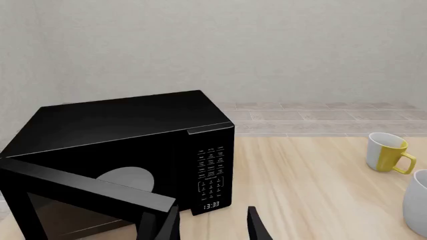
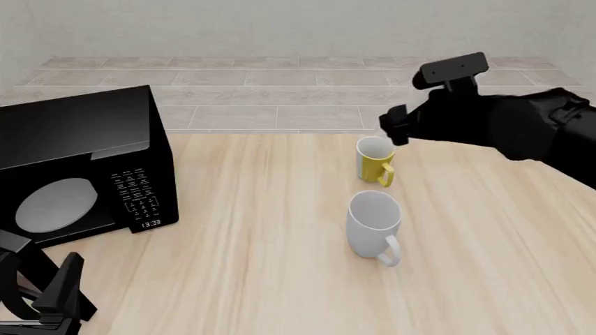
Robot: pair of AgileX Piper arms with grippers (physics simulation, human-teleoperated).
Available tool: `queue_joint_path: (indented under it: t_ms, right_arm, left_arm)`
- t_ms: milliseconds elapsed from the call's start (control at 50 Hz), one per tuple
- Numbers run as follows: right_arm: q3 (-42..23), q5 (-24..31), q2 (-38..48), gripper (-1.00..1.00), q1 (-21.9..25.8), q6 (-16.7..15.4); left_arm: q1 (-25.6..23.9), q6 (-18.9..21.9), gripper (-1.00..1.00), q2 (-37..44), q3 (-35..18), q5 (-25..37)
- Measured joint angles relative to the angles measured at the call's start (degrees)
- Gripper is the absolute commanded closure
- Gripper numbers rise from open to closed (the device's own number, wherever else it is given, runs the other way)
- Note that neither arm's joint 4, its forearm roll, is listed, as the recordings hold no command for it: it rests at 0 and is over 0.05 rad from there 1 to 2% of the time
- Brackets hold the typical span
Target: Put the yellow and white mug to the front of the white mug.
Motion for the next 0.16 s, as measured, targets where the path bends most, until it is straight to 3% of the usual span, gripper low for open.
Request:
queue_joint_path:
  t_ms: [160]
  right_arm:
    - [1.61, 1.71, -4.82, -1.00, 1.34, -1.40]
  left_arm:
    - [0.00, 0.01, -1.00, 0.00, 0.00, 0.00]
